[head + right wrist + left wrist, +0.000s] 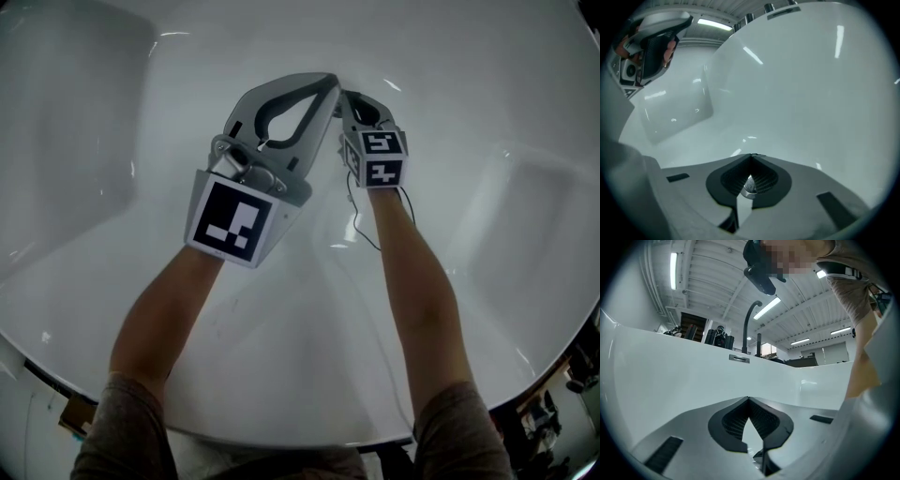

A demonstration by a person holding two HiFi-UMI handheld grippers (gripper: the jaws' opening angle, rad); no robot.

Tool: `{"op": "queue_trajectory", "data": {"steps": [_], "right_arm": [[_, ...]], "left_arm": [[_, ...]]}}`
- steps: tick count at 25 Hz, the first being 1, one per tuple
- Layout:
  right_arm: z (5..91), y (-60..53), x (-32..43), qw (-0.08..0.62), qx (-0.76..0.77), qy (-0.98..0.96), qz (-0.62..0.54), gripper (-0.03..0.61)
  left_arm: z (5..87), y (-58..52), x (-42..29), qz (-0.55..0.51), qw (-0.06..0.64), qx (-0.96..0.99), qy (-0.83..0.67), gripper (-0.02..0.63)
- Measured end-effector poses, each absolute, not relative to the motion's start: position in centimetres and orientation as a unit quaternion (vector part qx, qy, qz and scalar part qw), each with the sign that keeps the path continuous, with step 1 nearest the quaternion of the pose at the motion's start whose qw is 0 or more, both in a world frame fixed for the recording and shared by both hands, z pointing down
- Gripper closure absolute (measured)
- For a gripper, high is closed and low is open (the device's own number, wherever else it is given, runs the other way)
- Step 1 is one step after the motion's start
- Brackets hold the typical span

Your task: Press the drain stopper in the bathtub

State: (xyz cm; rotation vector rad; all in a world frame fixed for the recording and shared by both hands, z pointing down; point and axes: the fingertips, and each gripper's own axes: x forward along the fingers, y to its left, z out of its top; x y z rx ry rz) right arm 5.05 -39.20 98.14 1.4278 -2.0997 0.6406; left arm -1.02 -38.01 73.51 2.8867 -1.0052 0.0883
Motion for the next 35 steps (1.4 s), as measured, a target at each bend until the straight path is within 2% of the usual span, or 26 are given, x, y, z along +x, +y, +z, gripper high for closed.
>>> {"op": "queue_trajectory", "data": {"steps": [17,35], "right_arm": [[105.0,-37.5,5.9,0.348,0.494,-0.739,0.297,0.578],[105.5,-37.3,6.1,0.372,0.484,-0.729,0.309,0.575]], "left_arm": [[76.1,-38.4,-1.7,0.051,0.067,0.939,-0.332,0.614],[76.6,-37.9,-2.5,0.060,0.081,0.936,-0.338,0.614]]}}
